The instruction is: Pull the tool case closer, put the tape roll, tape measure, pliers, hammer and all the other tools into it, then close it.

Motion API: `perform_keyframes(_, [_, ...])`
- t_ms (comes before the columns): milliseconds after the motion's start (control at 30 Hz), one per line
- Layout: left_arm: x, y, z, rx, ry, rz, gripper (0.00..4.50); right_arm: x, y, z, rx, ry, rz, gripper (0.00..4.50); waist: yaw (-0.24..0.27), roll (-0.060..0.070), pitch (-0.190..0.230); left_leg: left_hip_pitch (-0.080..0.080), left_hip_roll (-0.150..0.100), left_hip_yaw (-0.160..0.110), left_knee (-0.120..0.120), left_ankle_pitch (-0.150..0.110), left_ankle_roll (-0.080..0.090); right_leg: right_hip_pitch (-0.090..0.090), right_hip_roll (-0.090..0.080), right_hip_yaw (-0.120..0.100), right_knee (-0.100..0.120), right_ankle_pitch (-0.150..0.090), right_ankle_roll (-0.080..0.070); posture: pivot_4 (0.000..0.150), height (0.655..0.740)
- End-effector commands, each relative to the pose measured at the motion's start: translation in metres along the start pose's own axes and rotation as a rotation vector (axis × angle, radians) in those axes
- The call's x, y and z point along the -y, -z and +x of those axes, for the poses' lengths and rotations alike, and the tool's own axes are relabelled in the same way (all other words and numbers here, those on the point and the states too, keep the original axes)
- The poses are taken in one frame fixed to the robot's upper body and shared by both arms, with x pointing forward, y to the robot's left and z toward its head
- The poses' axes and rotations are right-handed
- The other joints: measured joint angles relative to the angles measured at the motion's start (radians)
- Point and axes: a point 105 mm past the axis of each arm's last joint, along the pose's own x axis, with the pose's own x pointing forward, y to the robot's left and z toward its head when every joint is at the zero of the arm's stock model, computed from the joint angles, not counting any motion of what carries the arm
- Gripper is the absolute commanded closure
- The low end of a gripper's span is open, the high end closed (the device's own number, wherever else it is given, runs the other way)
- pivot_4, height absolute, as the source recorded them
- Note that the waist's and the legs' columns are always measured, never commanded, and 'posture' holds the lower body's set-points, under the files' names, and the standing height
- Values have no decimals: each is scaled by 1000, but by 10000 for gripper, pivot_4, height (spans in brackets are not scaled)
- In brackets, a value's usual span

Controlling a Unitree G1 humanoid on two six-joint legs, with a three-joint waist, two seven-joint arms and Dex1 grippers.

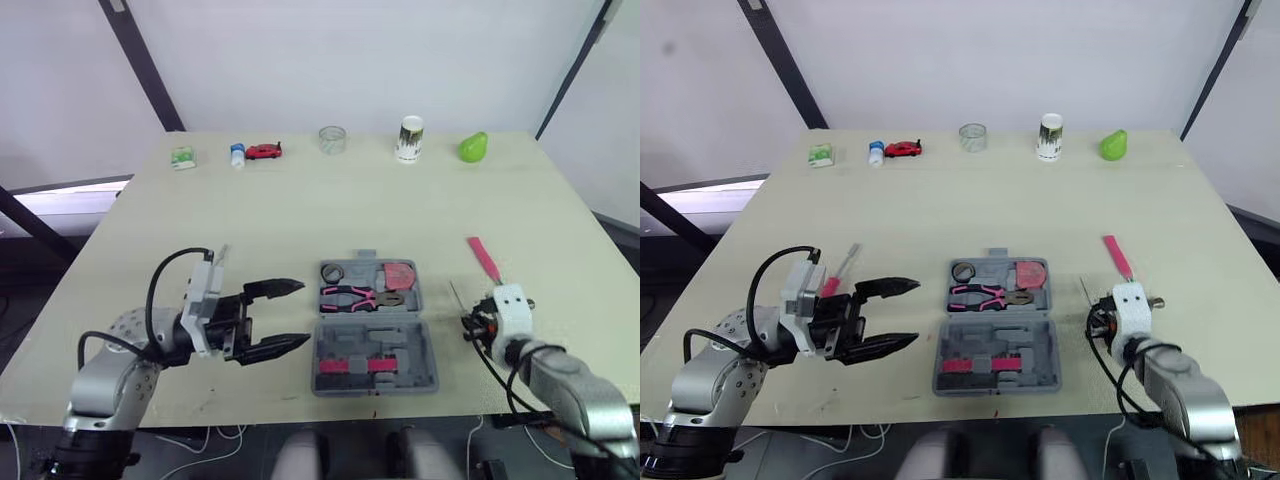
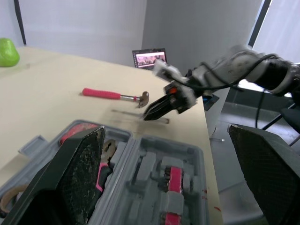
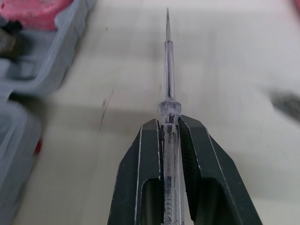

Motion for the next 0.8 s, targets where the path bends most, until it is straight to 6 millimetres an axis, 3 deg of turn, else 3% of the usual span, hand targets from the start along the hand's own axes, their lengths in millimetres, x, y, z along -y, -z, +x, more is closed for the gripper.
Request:
perform_keyframes(33, [2, -2, 1, 10, 12, 25, 0, -11, 1, -20, 29, 52, 37, 44508, -2, 0, 0, 0, 0, 0, 0, 0, 0, 0, 0, 0, 0, 0, 0, 1500, 7400])
perform_keyframes(200, [3, 0, 2, 21, 17, 37, 0, -25, 20, -28, -18, 72, 80, 44508, -4, 0, 0, 3, 0, 0, 0, 0, 0, 0, 0, 3, 0, 0, 0, 1500, 7400])
perform_keyframes(400, [6, 3, -2, 17, 103, 38, 0, -21, 39, -20, -63, 92, 107, 44508, -5, -2, -1, 2, 0, 1, 0, 0, 0, 0, 0, 3, 0, 0, 0, 1500, 7400])
perform_keyframes(500, [3, 4, -4, 19, 115, 21, 0, -13, 36, -22, -54, 87, 99, 31215, -4, -3, -2, 2, 0, 0, 0, 0, 0, 0, 0, 3, 0, 0, 0, 1500, 7400])
perform_keyframes(533, [3, 4, -5, 22, 117, 10, 0, -14, 31, -25, -52, 53, 107, 24206, -4, -3, -2, 3, 0, 1, 0, 0, 0, 0, 0, 3, 0, 0, 0, 1500, 7400])
perform_keyframes(600, [2, 5, -7, 23, 120, 1, 0, -20, 23, -31, -56, -34, 106, 18668, -2, -3, -2, 3, 0, 1, 0, 0, 0, 0, 0, 3, 0, 0, 0, 1500, 7400])
perform_keyframes(733, [2, 9, -6, 28, 122, 1, 0, -20, 1, -48, -102, -216, 25, 2013, -2, -2, 0, 2, 0, 1, 1, 0, 0, 0, -1, 4, -1, 0, 0, 1500, 7400])
perform_keyframes(800, [3, 9, -5, 33, 124, 1, 0, -16, -13, -56, -131, -301, -78, 914, -5, -2, 0, 2, 0, 1, 1, 0, 0, 0, 0, 4, -1, 0, 0, 1500, 7400])
